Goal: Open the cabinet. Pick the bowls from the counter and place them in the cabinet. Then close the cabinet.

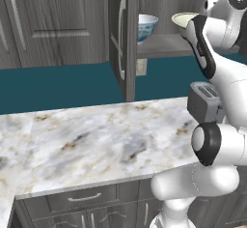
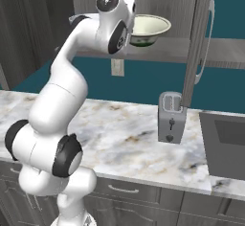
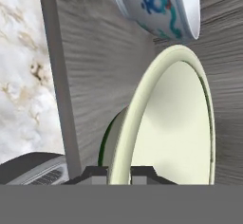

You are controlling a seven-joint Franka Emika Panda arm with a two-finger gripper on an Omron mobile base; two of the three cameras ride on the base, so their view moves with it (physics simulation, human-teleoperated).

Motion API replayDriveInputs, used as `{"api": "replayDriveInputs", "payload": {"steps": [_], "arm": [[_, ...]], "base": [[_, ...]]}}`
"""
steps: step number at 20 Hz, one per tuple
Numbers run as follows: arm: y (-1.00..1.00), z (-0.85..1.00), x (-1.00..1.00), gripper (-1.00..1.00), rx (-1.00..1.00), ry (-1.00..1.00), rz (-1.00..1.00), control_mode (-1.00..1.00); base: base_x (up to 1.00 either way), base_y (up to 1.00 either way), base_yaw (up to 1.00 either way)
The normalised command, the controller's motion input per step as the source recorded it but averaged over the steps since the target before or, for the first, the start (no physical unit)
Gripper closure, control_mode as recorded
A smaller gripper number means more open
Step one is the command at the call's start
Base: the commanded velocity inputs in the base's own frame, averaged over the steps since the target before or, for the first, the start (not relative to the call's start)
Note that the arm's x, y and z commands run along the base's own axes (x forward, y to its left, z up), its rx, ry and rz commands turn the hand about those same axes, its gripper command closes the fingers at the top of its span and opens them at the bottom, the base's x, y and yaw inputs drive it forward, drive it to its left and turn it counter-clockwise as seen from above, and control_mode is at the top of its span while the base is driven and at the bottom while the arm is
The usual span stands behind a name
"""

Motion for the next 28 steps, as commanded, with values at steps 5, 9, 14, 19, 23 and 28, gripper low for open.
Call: {"api": "replayDriveInputs", "payload": {"steps": [5,9,14,19,23,28], "arm": [[-0.07,0.00,0.21,1.00,0.00,0.06,0.00,-1.00],[-0.05,0.00,0.24,1.00,0.00,0.05,0.00,-1.00],[-0.03,-0.04,0.22,1.00,0.00,0.03,0.00,-1.00],[-0.03,-0.15,0.15,1.00,0.00,0.01,0.00,-1.00],[-0.01,-0.14,0.12,1.00,0.00,0.00,0.00,-1.00],[0.00,-0.09,0.11,-1.00,0.00,0.00,0.00,-1.00]], "base": [[0.00,0.00,0.00],[0.00,0.00,0.00],[0.00,0.00,0.00],[0.00,0.00,0.00],[0.00,0.00,0.00],[0.00,0.00,0.00]]}}
